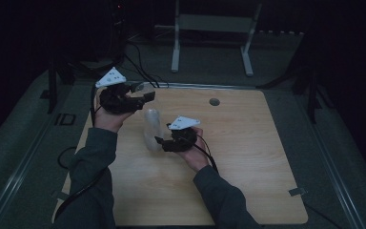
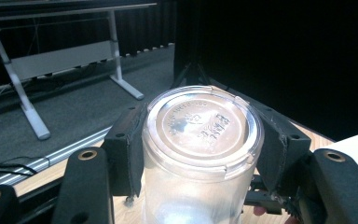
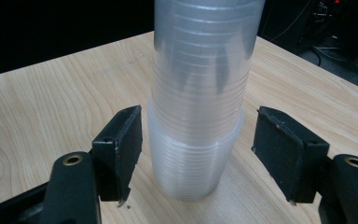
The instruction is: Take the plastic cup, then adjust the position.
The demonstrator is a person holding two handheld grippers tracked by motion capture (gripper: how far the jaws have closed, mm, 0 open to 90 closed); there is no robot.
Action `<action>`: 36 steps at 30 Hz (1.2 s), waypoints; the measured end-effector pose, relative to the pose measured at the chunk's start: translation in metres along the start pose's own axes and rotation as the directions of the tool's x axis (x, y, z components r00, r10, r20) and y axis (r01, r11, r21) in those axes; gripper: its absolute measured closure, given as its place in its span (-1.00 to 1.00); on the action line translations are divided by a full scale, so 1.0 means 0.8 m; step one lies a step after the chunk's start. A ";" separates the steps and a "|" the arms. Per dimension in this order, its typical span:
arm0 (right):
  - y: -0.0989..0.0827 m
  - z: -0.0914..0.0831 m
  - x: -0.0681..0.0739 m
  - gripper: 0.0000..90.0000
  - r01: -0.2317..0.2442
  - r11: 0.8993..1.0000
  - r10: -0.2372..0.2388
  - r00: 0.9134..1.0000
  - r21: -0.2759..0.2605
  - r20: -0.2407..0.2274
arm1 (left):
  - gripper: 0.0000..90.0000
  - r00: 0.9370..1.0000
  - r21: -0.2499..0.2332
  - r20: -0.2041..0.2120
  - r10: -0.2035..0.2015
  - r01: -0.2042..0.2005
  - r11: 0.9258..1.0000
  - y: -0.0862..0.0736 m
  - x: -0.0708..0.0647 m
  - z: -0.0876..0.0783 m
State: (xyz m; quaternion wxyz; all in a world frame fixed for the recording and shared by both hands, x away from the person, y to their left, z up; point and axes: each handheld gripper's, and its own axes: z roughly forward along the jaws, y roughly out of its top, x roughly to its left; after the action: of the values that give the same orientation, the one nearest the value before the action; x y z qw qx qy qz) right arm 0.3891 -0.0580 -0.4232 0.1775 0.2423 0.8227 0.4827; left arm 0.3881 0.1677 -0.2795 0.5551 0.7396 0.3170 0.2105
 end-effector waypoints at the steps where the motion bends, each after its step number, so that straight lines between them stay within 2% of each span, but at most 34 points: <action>1: 0.000 0.000 0.000 -0.28 0.003 1.000 -0.003 1.000 0.002 0.000 | -0.08 1.000 0.000 -0.001 0.004 -0.004 1.000 0.001 0.000 -0.001; 17: -0.002 -0.005 0.003 -0.28 0.014 1.000 -0.014 1.000 0.003 0.003 | -0.08 1.000 -0.018 0.007 0.026 -0.026 1.000 0.010 -0.013 -0.029; 23: -0.003 -0.009 0.006 -0.28 0.027 1.000 -0.027 1.000 0.005 0.003 | -0.08 1.000 -0.020 0.010 0.027 -0.027 0.999 0.005 -0.015 -0.036; 29: -0.005 -0.012 0.007 -0.28 0.041 0.999 -0.041 0.999 0.008 -0.001 | -0.08 1.000 -0.046 0.017 0.012 -0.011 0.999 -0.002 -0.014 -0.049; 36: -0.006 -0.017 0.007 -0.29 0.038 0.999 -0.038 0.999 -0.002 -0.007 | -0.08 1.000 -0.047 0.022 0.003 -0.002 0.999 -0.009 -0.015 -0.056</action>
State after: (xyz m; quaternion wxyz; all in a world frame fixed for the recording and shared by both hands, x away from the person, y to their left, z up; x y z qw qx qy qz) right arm 0.3764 -0.0670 -0.4215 0.1838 0.2245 0.8274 0.4808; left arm 0.3481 0.1912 -0.2730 0.5755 0.7291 0.3049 0.2105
